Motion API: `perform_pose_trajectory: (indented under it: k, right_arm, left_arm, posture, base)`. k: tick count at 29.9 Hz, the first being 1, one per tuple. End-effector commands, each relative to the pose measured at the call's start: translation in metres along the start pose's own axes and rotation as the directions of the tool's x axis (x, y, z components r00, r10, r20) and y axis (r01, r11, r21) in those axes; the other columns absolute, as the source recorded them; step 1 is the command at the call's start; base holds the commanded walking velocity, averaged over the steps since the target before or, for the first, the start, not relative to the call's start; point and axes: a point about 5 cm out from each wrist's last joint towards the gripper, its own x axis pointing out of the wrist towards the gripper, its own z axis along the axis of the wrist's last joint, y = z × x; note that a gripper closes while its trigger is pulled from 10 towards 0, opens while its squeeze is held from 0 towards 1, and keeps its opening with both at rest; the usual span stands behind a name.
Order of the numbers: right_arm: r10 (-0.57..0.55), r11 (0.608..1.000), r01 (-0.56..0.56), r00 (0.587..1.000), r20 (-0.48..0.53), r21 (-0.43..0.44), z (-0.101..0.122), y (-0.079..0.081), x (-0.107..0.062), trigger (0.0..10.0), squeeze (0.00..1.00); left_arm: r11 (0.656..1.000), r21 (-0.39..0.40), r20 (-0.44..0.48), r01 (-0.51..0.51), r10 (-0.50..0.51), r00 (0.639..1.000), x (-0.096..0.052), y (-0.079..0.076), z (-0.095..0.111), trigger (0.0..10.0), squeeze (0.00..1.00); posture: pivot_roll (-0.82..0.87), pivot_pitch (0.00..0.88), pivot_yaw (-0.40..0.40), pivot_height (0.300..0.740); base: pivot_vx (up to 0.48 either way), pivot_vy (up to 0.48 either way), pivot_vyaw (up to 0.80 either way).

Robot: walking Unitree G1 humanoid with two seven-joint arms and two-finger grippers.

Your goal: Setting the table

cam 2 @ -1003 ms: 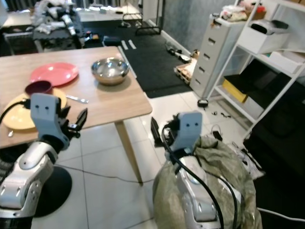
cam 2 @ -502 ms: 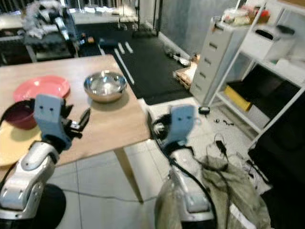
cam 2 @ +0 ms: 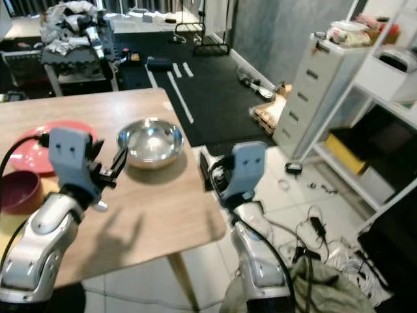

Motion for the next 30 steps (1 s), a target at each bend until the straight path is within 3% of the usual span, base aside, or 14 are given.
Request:
perform_pose_trajectory:
  k: [1, 10, 19, 24, 30]
  right_arm:
    - [-0.021, 1.000, 0.021, 1.000, -0.014, -0.002, -0.004, -0.007, -0.003, 10.0, 0.00]
    - [-0.034, 0.999, 0.033, 0.998, -0.044, -0.027, -0.008, -0.009, -0.001, 10.0, 0.00]
    - [-0.036, 0.998, 0.029, 0.992, -0.124, -0.055, -0.016, -0.002, 0.017, 10.0, 0.00]
    - [-0.086, 0.996, 0.090, 0.982, -0.170, 0.017, -0.018, -0.006, 0.034, 10.0, 0.00]
    - [-0.149, 0.980, 0.173, 0.964, -0.219, 0.094, -0.020, -0.010, 0.050, 10.0, 0.00]
  left_arm:
    - [1.000, 0.000, -0.012, 0.010, -0.010, 1.000, -0.001, -0.003, -0.002, 10.0, 0.00]
    - [1.000, -0.012, -0.015, 0.021, -0.021, 1.000, -0.001, -0.004, -0.002, 10.0, 0.00]
    - [0.999, 0.051, -0.054, 0.012, -0.009, 0.999, -0.003, 0.007, -0.005, 10.0, 0.00]
    - [0.987, 0.151, -0.127, 0.052, -0.032, 0.991, -0.009, 0.032, -0.007, 10.0, 0.00]
    - [0.950, 0.274, -0.166, 0.153, -0.110, 0.980, -0.014, 0.055, 0.006, 10.0, 0.00]
  posture:
    - [-0.03, 0.000, 0.071, 0.740]
    - [-0.03, 0.000, 0.075, 0.740]
    - [0.00, 0.000, 0.060, 0.740]
    - [0.04, 0.000, 0.043, 0.740]
    - [0.12, 0.025, 0.019, 0.740]
  base:
    - [0.000, 0.000, 0.00]
    - [0.000, 0.000, 0.00]
    - [0.000, 0.000, 0.00]
    - [0.000, 0.000, 0.00]
    - [0.000, 0.000, 0.00]
